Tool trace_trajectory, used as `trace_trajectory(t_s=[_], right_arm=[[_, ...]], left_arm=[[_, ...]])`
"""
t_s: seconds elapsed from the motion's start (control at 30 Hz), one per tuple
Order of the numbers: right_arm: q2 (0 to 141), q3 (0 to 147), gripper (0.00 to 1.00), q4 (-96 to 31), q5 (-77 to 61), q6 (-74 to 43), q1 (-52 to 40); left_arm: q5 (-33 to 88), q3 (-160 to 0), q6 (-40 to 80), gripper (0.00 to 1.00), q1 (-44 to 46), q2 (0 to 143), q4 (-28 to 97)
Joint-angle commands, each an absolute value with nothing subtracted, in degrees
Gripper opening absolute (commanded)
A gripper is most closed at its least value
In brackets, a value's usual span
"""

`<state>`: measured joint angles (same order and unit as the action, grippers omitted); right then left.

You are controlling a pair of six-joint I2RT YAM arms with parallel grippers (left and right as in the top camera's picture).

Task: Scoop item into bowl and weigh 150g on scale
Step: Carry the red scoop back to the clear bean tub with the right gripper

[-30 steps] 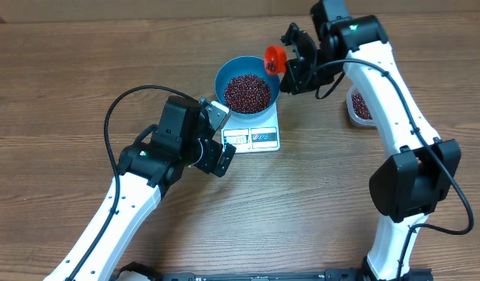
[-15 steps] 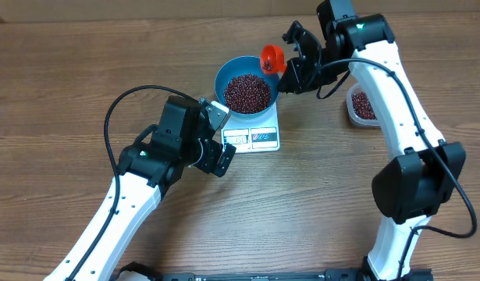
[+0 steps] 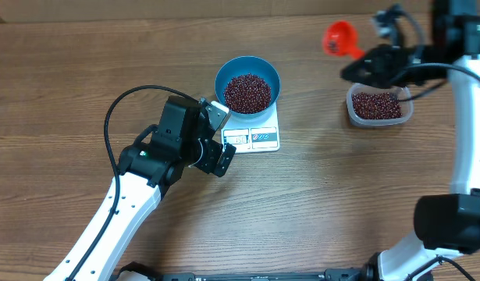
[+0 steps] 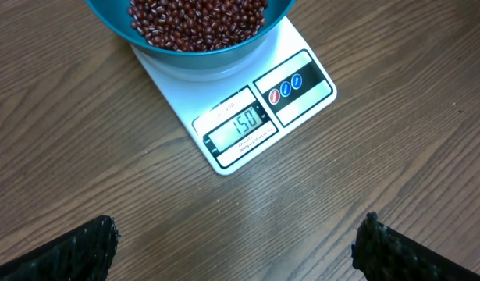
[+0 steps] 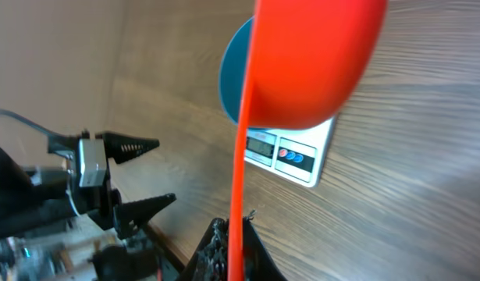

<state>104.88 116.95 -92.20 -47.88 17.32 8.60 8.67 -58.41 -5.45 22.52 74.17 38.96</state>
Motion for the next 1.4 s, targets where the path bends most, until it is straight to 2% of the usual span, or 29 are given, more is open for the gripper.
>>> trace_trajectory(t_s=[0.0, 0.13, 0.27, 0.4, 0.63, 1.0, 1.2, 1.37], right_arm=[[102.5, 118.5, 0.04, -96.4, -50.7, 23.2, 15.4], [102.5, 116.5, 0.04, -96.8, -47.1, 24.1, 20.5], [102.5, 111.6, 0.04, -94.2, -41.6, 23.2, 21.2], [102.6, 105.2, 0.04, -86.9, -29.0, 13.3, 21.2], [102.6, 95.3, 0.04, -78.6, -17.8, 7.1, 20.0], [102.6, 94.0, 0.04, -78.5, 13.7, -5.4, 5.1], [102.6, 94.0, 0.04, -79.1, 23.2, -8.8, -0.2], [102.5, 94.0, 0.04, -78.7, 22.0, -9.2, -1.2]], left_arm=[[8.4, -58.2, -5.1, 1.00, 22.9, 74.6, 38.7], [8.4, -58.2, -5.1, 1.00, 22.9, 74.6, 38.7], [8.4, -58.2, -5.1, 1.00, 22.9, 74.6, 38.7], [8.4, -58.2, -5.1, 0.99, 22.9, 74.6, 38.7], [8.4, -58.2, -5.1, 1.00, 22.9, 74.6, 38.7], [8.4, -58.2, -5.1, 0.99, 22.9, 74.6, 38.7], [8.4, -58.2, -5.1, 1.00, 22.9, 74.6, 38.7], [8.4, -58.2, -5.1, 0.99, 22.9, 74.6, 38.7]])
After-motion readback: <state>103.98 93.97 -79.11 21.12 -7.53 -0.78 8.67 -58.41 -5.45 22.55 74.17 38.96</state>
